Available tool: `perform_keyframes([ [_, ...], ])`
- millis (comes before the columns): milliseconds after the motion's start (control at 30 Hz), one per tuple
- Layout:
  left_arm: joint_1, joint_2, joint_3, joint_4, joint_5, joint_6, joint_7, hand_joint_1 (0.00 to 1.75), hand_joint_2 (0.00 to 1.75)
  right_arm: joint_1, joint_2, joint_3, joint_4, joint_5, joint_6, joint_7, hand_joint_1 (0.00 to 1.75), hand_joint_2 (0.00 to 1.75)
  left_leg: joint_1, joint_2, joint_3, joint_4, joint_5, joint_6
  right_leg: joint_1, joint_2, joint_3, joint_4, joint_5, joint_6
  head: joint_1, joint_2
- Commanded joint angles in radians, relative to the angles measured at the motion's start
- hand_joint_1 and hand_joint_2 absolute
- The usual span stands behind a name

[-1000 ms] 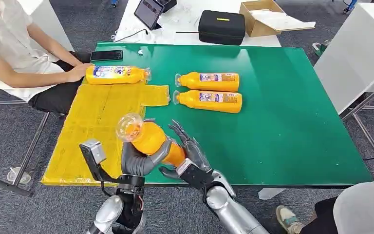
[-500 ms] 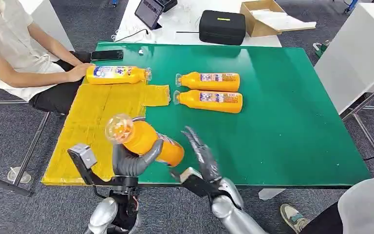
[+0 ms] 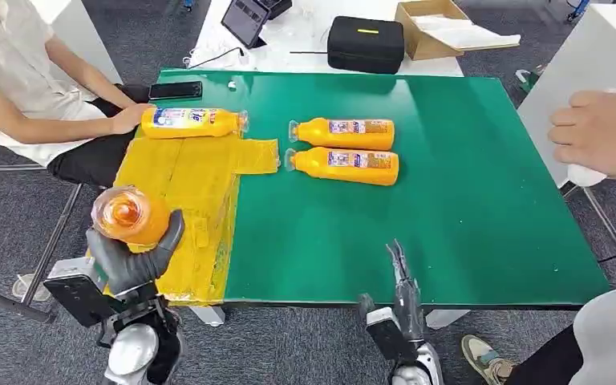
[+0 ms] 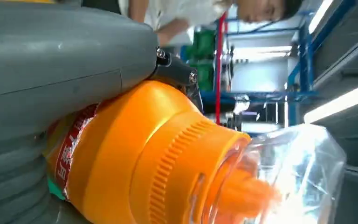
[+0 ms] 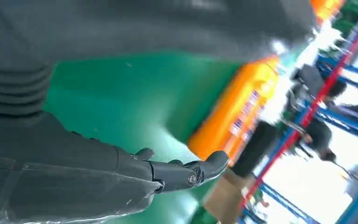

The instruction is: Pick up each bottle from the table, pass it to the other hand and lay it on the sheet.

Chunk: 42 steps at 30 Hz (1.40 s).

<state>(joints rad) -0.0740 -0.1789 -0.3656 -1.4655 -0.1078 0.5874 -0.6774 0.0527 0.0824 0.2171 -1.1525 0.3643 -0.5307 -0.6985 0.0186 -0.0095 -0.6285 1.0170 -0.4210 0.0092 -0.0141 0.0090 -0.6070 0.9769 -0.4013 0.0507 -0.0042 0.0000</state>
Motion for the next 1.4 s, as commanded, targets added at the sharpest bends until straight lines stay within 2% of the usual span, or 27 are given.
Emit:
perform_keyframes([
  [33,-0.253,0.106,0.055,0.673,-0.469,0.102,0.128,1.75,1.75,-0.063,-0.008,0.069,0.013,-0.043,0.020,0.000,0.00,0.00,-0.001,0.002,0.005,-0.003,0.001,0.001,0.000,0.000,0.005,-0.002,0.001,-0.002,0.000,0.000],
  [67,-0.269,0.114,0.051,0.728,-0.504,0.095,0.142,1.75,1.75,-0.066,-0.007,0.076,0.027,-0.050,0.014,0.000,0.00,0.00,0.000,0.000,0.003,-0.002,0.002,0.000,0.000,0.000,0.004,-0.001,0.002,-0.002,0.000,0.000],
  [100,-0.302,0.135,0.059,0.832,-0.632,0.111,0.177,1.75,1.75,-0.073,-0.009,0.110,0.037,-0.074,0.007,0.000,0.00,0.00,-0.001,0.001,0.008,-0.005,0.004,0.000,-0.001,-0.001,0.007,-0.003,0.003,-0.004,0.000,0.000],
  [133,-0.329,0.130,0.062,0.905,-0.639,0.101,0.155,1.75,1.75,-0.080,-0.018,0.144,0.037,-0.088,-0.012,0.000,0.00,0.00,-0.001,0.002,0.006,-0.004,0.003,0.000,0.000,0.000,0.005,-0.003,0.004,-0.004,0.000,0.000],
  [267,-0.329,0.130,0.062,0.905,-0.639,0.101,0.155,1.75,1.75,-0.080,-0.018,0.144,0.037,-0.088,-0.012,0.000,0.00,0.00,0.000,0.005,0.006,-0.002,0.003,0.000,0.001,0.003,0.005,-0.001,0.003,-0.006,0.000,0.000],
  [467,-0.396,0.120,-0.015,1.033,-0.743,-0.034,0.211,1.73,1.75,-0.100,-0.022,0.203,0.039,-0.132,-0.028,0.000,0.00,0.00,0.000,0.003,0.003,-0.001,0.003,0.000,0.001,-0.001,0.002,0.001,0.004,-0.007,0.000,0.000],
  [500,-0.396,0.118,-0.019,1.039,-0.749,-0.035,0.216,1.68,1.75,-0.102,-0.023,0.205,0.040,-0.134,-0.029,0.000,0.00,0.00,0.000,0.003,0.002,-0.001,0.004,0.000,0.001,0.000,0.001,0.001,0.004,-0.006,0.000,0.000],
  [600,-0.419,0.124,-0.074,1.085,-0.844,-0.005,0.276,1.71,1.75,-0.112,-0.030,0.225,0.036,-0.147,-0.037,0.000,0.00,0.00,-0.001,0.003,0.003,-0.001,0.004,0.000,0.000,0.001,0.001,0.001,0.005,-0.006,0.000,0.000],
  [700,-0.440,0.126,-0.083,1.110,-0.858,-0.041,0.284,1.71,1.75,-0.120,-0.025,0.224,0.038,-0.158,-0.039,0.000,0.00,0.00,0.000,0.004,0.002,0.000,0.004,0.000,0.001,0.001,0.001,0.001,0.005,-0.007,0.000,0.000],
  [733,-0.444,0.126,-0.083,1.115,-0.858,-0.056,0.285,1.59,1.75,-0.122,-0.024,0.223,0.041,-0.159,-0.039,0.000,0.00,0.00,0.000,0.003,0.002,-0.001,0.004,0.000,0.000,0.001,0.001,0.001,0.005,-0.007,0.000,0.000],
  [767,-0.454,0.126,-0.095,1.127,-0.874,-0.094,0.303,1.31,1.75,-0.124,-0.022,0.222,0.045,-0.164,-0.035,0.000,0.00,0.00,0.000,0.004,0.002,0.000,0.005,-0.001,0.001,0.001,0.000,0.001,0.005,-0.007,0.000,0.000],
  [800,-0.455,0.127,-0.101,1.130,-0.880,-0.106,0.305,0.89,1.75,-0.125,-0.021,0.222,0.047,-0.165,-0.032,0.000,0.00,0.00,0.000,0.004,0.002,0.000,0.005,-0.001,0.001,0.001,0.000,0.001,0.005,-0.007,0.000,0.000],
  [1067,-0.455,0.127,-0.101,1.130,-0.880,-0.106,0.305,0.89,1.75,-0.125,-0.021,0.222,0.047,-0.165,-0.032,0.000,0.00,0.00,0.000,0.003,0.002,-0.001,0.006,-0.003,0.001,0.001,0.000,0.003,0.005,-0.007,0.000,0.000],
  [1100,-0.454,0.127,-0.105,1.133,-0.884,-0.131,0.313,0.61,1.75,-0.124,-0.021,0.225,0.048,-0.165,-0.029,0.000,0.00,0.00,0.000,0.003,0.002,-0.001,0.007,-0.003,0.000,0.001,0.000,0.003,0.005,-0.007,0.000,0.000],
  [1133,-0.455,0.127,-0.107,1.133,-0.886,-0.146,0.313,0.51,1.75,-0.124,-0.021,0.225,0.047,-0.165,-0.027,0.000,0.00,0.00,0.000,0.003,0.003,-0.001,0.007,-0.003,0.001,0.001,0.000,0.003,0.005,-0.007,0.000,0.000],
  [1200,-0.446,0.127,-0.092,1.120,-0.870,-0.142,0.303,0.49,1.75,-0.126,-0.019,0.228,0.049,-0.167,-0.023,0.000,0.00,0.00,0.000,0.003,0.002,0.000,0.007,-0.003,0.000,0.001,0.000,0.004,0.005,-0.007,0.000,0.000],
  [1233,-0.446,0.122,-0.084,1.123,-0.860,-0.163,0.305,0.10,1.75,-0.127,-0.018,0.227,0.049,-0.169,-0.026,0.000,0.00,0.00,0.000,0.003,0.003,-0.001,0.007,-0.003,0.001,0.001,0.000,0.004,0.005,-0.007,0.000,0.000],
  [1267,-0.445,0.119,-0.077,1.120,-0.852,-0.178,0.302,0.00,1.75,-0.128,-0.017,0.226,0.048,-0.173,-0.024,0.000,0.00,0.00,0.000,0.003,0.003,-0.001,0.007,-0.003,0.001,0.001,0.000,0.004,0.005,-0.007,0.000,0.000],
  [1400,-0.449,0.115,-0.076,1.117,-0.851,-0.205,0.304,0.00,1.75,-0.132,-0.015,0.229,0.052,-0.171,-0.018,0.000,0.00,0.00,0.000,0.004,0.004,-0.001,0.007,-0.003,0.001,0.001,0.000,0.004,0.005,-0.008,0.000,0.000],
])
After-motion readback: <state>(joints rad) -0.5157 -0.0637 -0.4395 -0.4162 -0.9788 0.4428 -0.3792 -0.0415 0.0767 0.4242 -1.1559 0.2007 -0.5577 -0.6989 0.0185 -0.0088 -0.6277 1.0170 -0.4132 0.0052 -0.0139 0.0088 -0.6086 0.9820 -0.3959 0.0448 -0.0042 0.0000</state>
